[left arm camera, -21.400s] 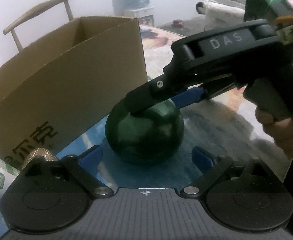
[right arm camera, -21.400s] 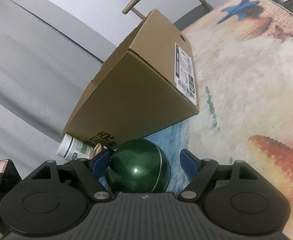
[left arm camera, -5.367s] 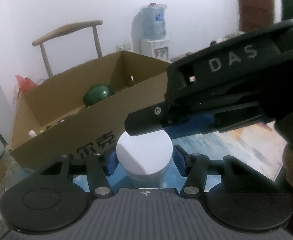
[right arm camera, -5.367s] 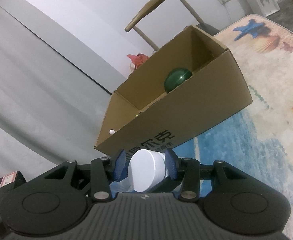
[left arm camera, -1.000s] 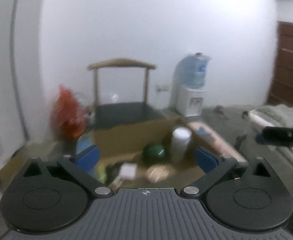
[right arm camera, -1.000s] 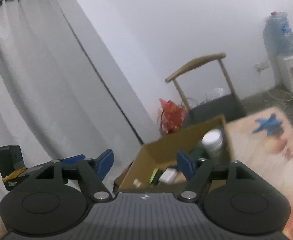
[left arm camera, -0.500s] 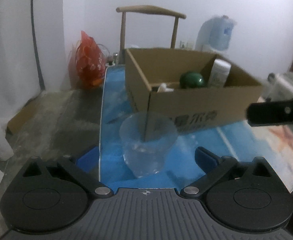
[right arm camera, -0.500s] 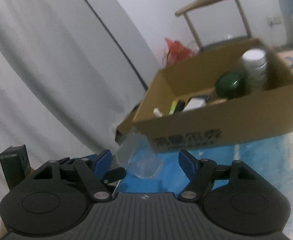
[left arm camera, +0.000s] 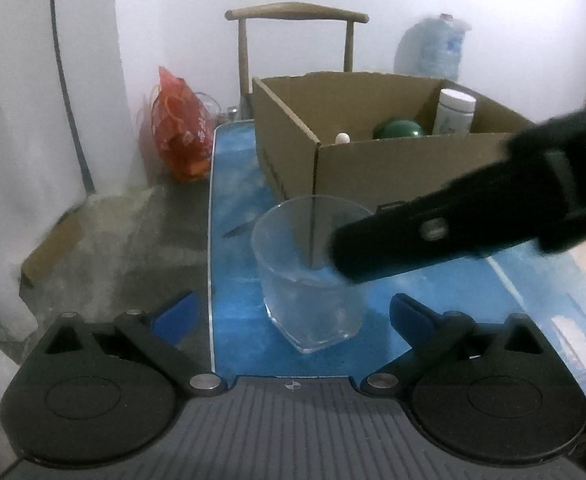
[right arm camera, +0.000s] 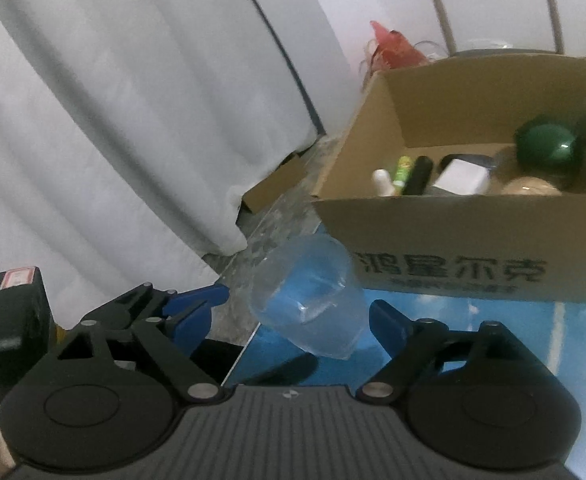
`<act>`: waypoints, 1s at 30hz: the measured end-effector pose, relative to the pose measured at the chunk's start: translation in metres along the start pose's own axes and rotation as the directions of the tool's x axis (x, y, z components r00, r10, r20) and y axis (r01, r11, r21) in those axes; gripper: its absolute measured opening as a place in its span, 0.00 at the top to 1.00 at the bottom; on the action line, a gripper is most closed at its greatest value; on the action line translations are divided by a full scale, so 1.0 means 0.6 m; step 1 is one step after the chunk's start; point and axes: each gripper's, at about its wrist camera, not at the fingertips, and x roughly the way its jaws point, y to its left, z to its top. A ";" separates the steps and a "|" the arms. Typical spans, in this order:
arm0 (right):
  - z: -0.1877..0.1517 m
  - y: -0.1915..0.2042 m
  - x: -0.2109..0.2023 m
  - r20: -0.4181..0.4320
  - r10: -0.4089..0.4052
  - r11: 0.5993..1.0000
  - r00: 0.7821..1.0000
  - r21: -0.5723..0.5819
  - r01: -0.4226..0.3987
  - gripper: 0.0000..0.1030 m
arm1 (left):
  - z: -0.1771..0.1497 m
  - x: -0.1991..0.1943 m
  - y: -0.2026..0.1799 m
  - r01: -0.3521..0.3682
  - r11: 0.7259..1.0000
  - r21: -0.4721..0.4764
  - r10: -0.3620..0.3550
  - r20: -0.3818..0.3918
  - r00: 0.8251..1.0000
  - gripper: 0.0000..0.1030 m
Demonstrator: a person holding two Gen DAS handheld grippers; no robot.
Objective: Organize rigid objects
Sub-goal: 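Move the right gripper to the clear plastic cup on the table, then close the right gripper on the rim of the clear cup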
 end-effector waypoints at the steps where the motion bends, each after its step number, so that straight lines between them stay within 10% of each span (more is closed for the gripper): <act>1: 0.002 0.003 0.008 -0.006 0.000 1.000 1.000 -0.008 0.000 0.14 | 0.000 0.002 0.000 -0.001 1.000 0.007 0.001 0.004 1.000 0.01; 14: 0.025 0.003 0.064 -0.048 -0.051 0.998 0.998 -0.048 0.048 0.16 | 0.006 0.037 -0.017 0.060 0.997 0.051 -0.060 0.010 0.998 0.24; 30: -0.038 -0.101 -0.031 0.043 -0.095 0.988 0.995 0.127 0.089 0.27 | 0.002 0.019 -0.129 0.175 0.973 0.149 -0.176 -0.010 0.984 0.27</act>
